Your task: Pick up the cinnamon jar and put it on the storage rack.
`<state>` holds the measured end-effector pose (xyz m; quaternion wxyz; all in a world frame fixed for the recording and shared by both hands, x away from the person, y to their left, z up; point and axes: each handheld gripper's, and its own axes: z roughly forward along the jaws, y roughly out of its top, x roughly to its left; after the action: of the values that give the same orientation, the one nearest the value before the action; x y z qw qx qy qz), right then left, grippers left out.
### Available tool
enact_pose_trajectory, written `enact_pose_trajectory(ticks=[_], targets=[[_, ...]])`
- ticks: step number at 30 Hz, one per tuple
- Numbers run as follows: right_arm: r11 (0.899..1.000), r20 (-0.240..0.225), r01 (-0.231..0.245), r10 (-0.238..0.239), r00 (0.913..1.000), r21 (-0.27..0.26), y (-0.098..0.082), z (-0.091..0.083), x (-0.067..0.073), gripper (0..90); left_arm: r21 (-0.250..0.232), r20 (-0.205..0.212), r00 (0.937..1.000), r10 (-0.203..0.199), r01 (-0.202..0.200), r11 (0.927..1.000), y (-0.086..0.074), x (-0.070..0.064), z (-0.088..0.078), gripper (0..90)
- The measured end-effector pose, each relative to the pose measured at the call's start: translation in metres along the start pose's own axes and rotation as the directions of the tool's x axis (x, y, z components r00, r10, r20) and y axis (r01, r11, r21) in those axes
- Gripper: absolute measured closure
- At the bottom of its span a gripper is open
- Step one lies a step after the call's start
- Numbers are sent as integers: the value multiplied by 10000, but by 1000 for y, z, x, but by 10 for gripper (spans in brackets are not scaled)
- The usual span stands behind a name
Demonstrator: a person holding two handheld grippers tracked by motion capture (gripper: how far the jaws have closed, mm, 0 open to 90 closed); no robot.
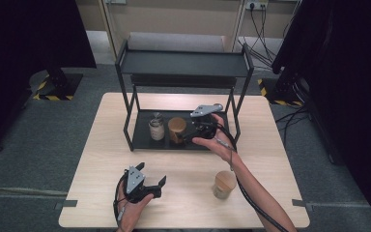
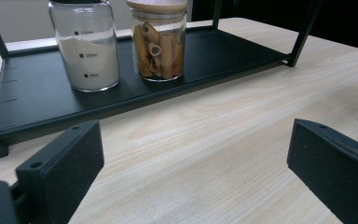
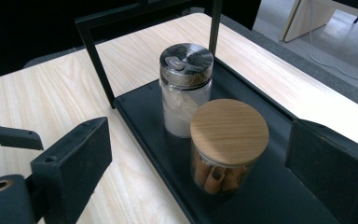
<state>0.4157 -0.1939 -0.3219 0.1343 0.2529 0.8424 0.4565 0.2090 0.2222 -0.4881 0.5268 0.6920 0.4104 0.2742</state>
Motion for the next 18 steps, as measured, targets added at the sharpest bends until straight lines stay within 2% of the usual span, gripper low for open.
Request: enact_pose_trajectory(ticks=[8,18], targets=[[9994,-59,-186,184,9998,-288,-13,-10,-2,74,28,-12,10000,33,-33,10000,0,0,0,32],[9977,-54,-196,193,9998,-644,-23,-24,-1,76,41,-13,10000,19,-19,10000,1,0,0,32]])
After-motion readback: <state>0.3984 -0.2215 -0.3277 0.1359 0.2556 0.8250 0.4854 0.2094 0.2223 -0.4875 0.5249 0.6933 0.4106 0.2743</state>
